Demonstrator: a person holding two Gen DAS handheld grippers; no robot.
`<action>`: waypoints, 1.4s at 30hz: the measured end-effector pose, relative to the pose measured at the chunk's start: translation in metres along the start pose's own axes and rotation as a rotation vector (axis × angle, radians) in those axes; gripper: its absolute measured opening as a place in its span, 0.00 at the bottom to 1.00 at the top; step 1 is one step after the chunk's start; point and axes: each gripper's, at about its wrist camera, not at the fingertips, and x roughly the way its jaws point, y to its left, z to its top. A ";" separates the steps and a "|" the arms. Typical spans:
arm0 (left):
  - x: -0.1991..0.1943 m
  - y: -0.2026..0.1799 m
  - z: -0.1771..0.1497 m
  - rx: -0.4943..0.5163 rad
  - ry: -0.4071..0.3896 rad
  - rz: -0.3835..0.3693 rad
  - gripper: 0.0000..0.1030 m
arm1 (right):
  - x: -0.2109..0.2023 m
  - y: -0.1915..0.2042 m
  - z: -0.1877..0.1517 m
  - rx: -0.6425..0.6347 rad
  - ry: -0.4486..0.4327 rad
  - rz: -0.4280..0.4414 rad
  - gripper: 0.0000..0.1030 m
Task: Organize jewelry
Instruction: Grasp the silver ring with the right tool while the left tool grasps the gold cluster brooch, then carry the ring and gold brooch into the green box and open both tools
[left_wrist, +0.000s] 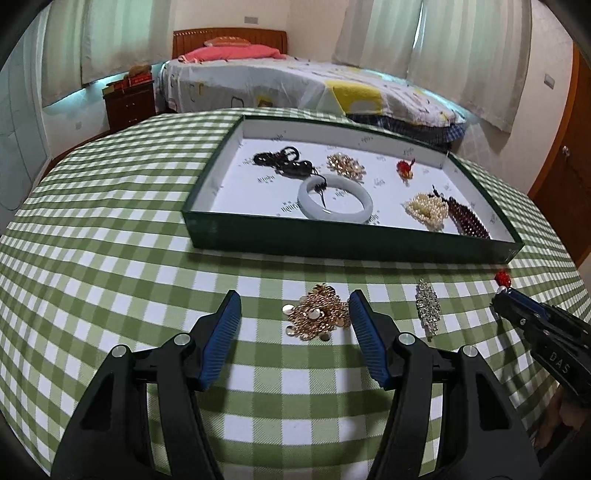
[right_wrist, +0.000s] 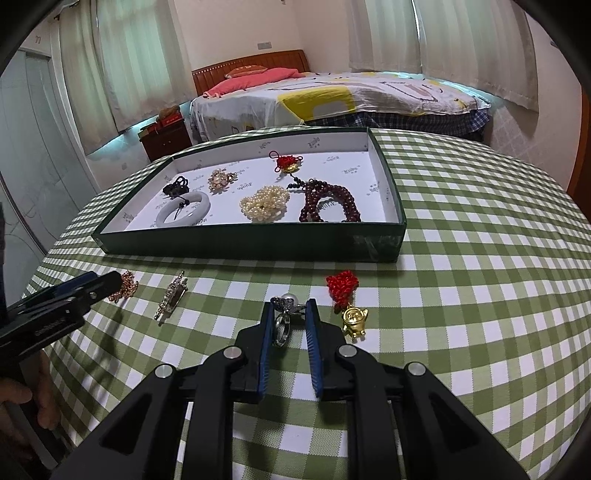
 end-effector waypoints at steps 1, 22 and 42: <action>0.003 -0.001 0.001 0.004 0.012 0.000 0.57 | 0.000 0.000 0.000 0.003 0.000 0.004 0.17; -0.006 -0.010 -0.006 0.055 -0.032 -0.097 0.14 | -0.001 -0.005 0.000 0.017 -0.006 0.025 0.17; -0.068 -0.003 0.033 0.033 -0.224 -0.093 0.14 | -0.026 0.004 0.019 0.000 -0.096 0.035 0.17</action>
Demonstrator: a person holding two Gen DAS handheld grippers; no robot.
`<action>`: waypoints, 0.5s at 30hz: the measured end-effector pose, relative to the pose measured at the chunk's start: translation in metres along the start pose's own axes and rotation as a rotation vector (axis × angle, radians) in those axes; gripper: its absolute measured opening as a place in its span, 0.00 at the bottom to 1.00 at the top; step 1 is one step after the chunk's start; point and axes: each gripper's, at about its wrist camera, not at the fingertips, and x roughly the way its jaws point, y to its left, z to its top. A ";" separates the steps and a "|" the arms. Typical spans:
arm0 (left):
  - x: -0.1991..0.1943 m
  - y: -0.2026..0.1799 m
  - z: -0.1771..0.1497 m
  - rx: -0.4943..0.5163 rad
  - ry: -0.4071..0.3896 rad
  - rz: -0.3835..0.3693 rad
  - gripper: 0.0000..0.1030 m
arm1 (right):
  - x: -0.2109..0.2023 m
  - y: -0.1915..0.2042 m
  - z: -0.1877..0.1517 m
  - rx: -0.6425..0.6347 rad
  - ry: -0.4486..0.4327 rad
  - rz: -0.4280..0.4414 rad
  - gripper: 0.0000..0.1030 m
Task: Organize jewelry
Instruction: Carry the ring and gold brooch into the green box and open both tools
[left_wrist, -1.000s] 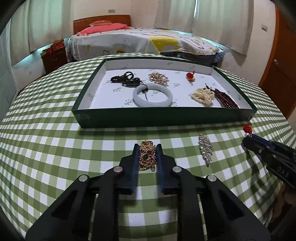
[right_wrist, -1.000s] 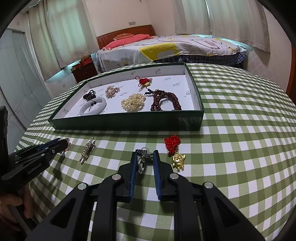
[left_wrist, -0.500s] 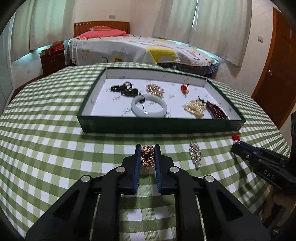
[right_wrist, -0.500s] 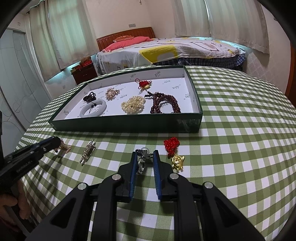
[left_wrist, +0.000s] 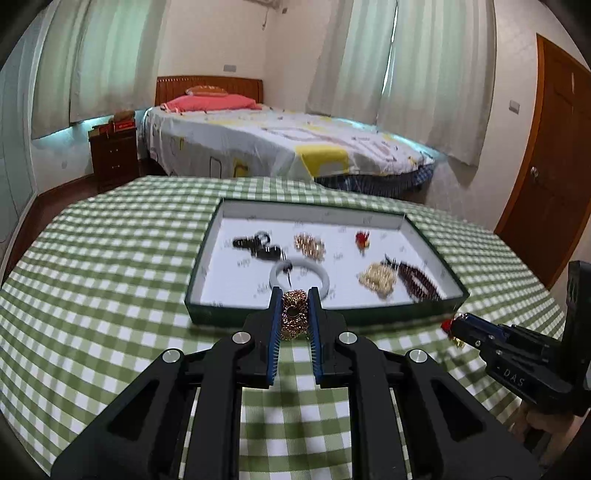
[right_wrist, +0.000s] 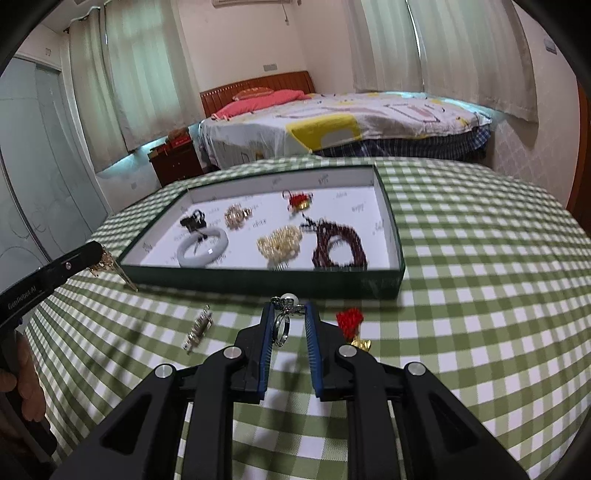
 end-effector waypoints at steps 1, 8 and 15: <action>-0.002 0.001 0.002 -0.002 -0.010 0.001 0.13 | -0.002 0.000 0.002 -0.001 -0.008 0.001 0.17; -0.014 0.004 0.023 -0.018 -0.072 -0.001 0.13 | -0.017 0.006 0.026 -0.015 -0.076 0.007 0.17; -0.015 0.007 0.048 -0.031 -0.137 -0.004 0.13 | -0.023 0.011 0.052 -0.039 -0.143 0.004 0.17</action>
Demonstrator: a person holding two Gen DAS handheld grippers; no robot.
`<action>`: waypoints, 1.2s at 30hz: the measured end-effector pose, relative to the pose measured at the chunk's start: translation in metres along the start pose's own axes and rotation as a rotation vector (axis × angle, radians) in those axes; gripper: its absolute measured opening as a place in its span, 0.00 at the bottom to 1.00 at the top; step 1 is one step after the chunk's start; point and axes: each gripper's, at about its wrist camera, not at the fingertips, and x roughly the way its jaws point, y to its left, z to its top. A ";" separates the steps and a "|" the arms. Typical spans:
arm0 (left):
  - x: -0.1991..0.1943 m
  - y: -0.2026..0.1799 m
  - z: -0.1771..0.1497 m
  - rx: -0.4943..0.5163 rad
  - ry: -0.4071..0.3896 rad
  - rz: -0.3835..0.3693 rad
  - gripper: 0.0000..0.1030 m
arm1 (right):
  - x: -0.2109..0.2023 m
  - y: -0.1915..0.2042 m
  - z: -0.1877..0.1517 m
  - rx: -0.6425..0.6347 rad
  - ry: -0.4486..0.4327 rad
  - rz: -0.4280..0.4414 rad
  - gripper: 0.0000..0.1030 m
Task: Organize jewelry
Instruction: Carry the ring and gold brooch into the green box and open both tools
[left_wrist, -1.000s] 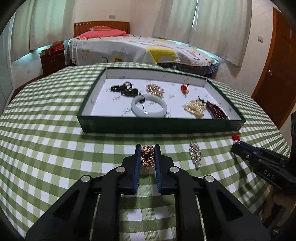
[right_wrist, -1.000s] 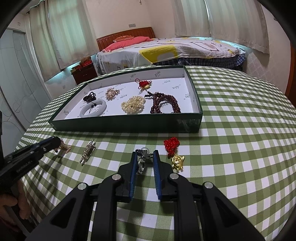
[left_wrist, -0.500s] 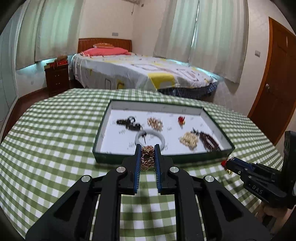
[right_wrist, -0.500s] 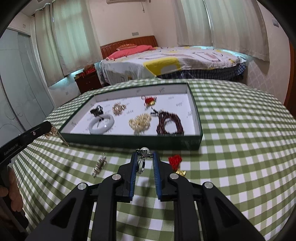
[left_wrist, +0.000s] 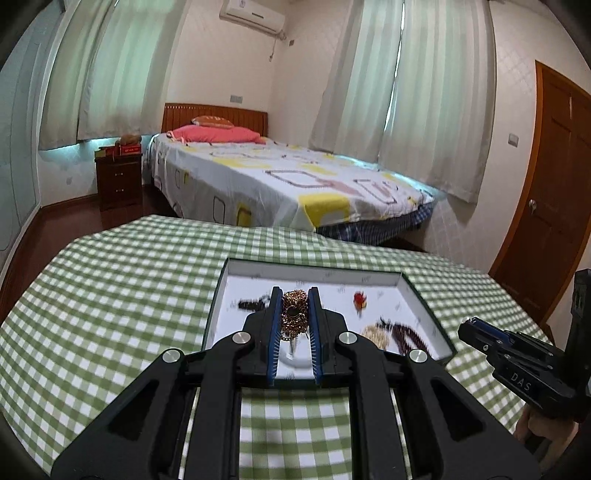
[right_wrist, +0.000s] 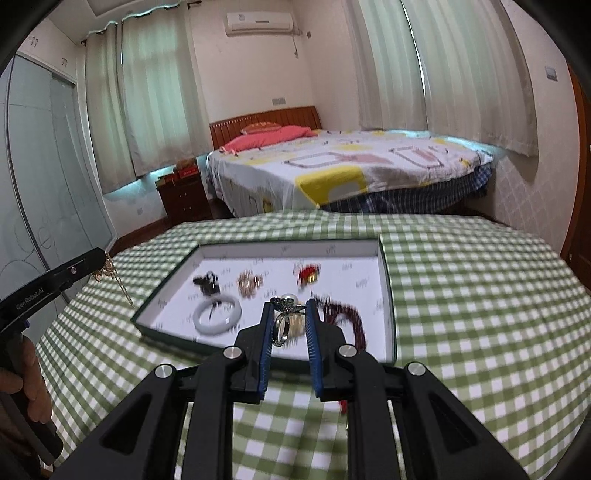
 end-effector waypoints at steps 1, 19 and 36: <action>0.000 0.000 0.003 0.001 -0.012 0.000 0.13 | 0.000 0.000 0.004 -0.004 -0.010 -0.001 0.17; 0.069 0.006 0.037 0.012 -0.044 0.033 0.13 | 0.061 -0.012 0.055 -0.046 -0.085 -0.040 0.17; 0.154 0.038 -0.006 -0.011 0.173 0.099 0.13 | 0.138 -0.041 0.034 0.011 0.103 -0.083 0.18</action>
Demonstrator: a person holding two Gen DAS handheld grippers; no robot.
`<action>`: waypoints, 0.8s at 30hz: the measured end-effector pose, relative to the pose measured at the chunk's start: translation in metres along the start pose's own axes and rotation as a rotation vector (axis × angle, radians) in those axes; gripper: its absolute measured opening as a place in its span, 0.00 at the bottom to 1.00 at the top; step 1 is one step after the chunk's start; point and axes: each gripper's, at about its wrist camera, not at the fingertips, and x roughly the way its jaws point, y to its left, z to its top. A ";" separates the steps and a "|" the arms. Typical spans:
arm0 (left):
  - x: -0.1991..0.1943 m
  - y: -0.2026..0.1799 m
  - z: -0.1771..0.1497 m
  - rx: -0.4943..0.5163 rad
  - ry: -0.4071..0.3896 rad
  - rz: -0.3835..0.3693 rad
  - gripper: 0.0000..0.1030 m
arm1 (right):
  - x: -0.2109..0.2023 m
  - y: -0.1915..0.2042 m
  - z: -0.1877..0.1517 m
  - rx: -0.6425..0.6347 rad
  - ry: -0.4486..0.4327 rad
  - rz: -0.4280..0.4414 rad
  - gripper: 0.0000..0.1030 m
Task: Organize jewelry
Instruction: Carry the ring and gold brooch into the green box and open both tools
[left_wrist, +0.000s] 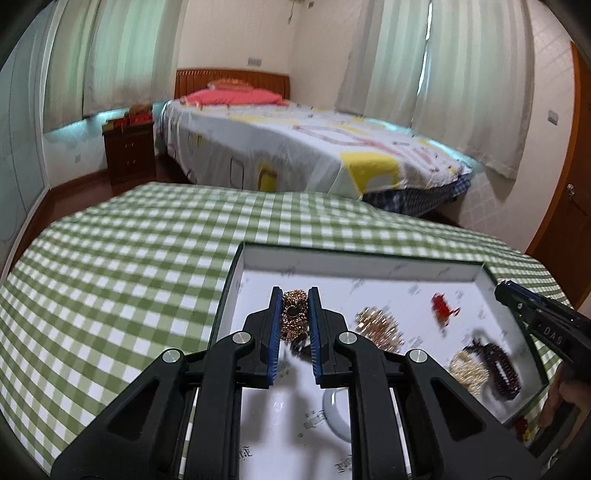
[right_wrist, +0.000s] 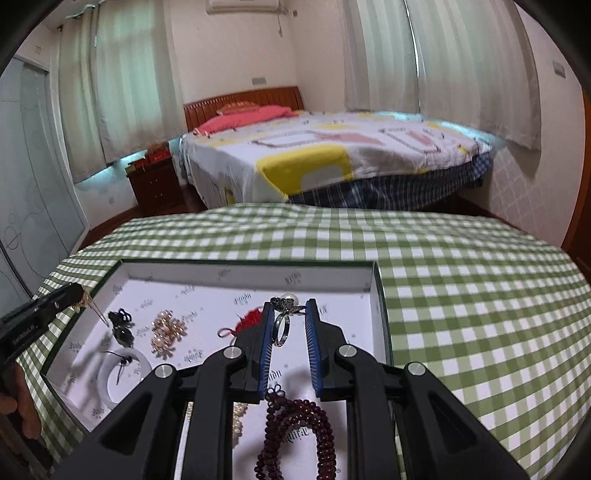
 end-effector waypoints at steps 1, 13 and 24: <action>0.003 0.002 -0.002 -0.006 0.015 0.005 0.13 | 0.002 -0.001 -0.001 0.003 0.014 0.000 0.17; 0.017 0.000 -0.008 0.001 0.077 0.025 0.13 | 0.020 -0.006 -0.007 0.013 0.106 -0.015 0.18; 0.026 -0.003 -0.010 0.001 0.103 0.030 0.24 | 0.022 -0.009 -0.007 0.027 0.128 -0.007 0.25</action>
